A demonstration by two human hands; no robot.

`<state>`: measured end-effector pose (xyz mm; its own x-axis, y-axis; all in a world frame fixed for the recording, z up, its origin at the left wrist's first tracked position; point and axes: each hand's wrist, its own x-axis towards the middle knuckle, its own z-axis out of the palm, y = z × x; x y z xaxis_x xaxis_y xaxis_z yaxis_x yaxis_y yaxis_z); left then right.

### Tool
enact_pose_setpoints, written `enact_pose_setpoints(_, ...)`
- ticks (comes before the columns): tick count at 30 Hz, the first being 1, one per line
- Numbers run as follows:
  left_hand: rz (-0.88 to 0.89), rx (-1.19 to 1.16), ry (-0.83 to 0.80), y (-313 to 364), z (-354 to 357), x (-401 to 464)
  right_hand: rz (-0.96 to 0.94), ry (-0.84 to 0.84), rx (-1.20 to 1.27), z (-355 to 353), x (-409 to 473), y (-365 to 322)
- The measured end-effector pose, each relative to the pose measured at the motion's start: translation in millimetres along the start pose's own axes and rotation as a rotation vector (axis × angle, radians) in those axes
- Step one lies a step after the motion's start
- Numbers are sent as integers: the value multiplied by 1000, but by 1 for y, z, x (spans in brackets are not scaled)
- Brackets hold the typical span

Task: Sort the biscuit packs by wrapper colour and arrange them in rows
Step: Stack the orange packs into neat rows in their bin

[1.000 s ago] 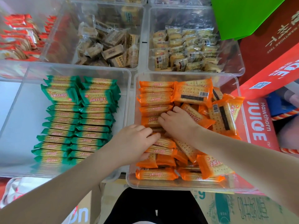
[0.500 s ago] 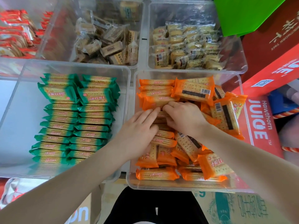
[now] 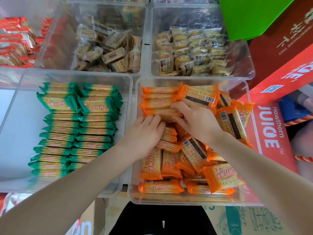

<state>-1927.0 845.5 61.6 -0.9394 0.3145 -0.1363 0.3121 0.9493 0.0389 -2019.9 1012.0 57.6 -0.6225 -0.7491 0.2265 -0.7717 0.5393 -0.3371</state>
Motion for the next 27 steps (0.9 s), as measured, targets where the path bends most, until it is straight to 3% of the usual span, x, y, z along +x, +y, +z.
enact_pose_setpoints(12,1,-32,-23,1,-1,-2,-46,-35,-374,6,9,0)
enact_pose_setpoints(20,21,-25,-122,-5,-4,-4,114,-75,-385,-1,6,3)
enact_pose_setpoints(24,99,23,-136,-3,-9,-13,235,-63,-241,-5,1,5)
enact_pose_setpoints(27,130,9,-185,-3,-10,-20,124,13,-182,-10,-1,5)
